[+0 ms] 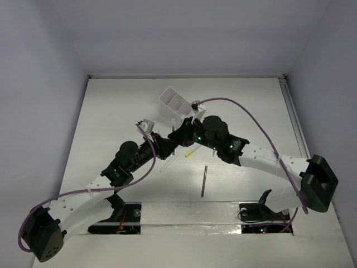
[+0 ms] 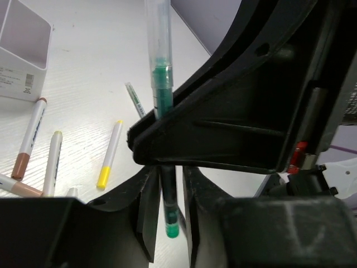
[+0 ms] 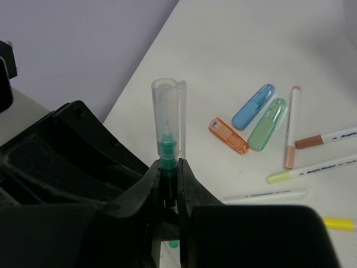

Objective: Sort the stationery into containers
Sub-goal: Place the pen in the storage box.

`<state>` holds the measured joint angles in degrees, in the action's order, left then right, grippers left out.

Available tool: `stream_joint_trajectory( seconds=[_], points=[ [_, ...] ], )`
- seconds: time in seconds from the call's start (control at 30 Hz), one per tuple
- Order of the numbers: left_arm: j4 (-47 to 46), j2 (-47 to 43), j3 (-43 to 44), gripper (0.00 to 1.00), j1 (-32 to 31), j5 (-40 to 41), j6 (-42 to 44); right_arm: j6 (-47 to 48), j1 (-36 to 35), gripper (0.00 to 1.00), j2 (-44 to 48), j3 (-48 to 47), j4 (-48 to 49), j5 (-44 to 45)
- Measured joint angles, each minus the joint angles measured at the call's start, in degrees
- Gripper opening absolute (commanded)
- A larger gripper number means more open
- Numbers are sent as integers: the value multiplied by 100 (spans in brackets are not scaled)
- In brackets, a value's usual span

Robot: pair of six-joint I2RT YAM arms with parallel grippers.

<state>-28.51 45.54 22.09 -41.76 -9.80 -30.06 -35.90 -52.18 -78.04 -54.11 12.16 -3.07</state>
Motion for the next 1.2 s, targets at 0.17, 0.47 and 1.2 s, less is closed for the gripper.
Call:
stream_joint_trajectory(
  seconds=[0.17,0.47,1.2],
  points=[
    [0,-129,-44,47,11,79,31,66,177,3,-280,-186,11,22],
    [413,-896,-363,49,20,787,31,424,1008,1,-1279,-922,457,142],
    [728,-1099,-946,35,358,1427,-133,925,1576,2,-4061,-3185,1622,612]
  ],
)
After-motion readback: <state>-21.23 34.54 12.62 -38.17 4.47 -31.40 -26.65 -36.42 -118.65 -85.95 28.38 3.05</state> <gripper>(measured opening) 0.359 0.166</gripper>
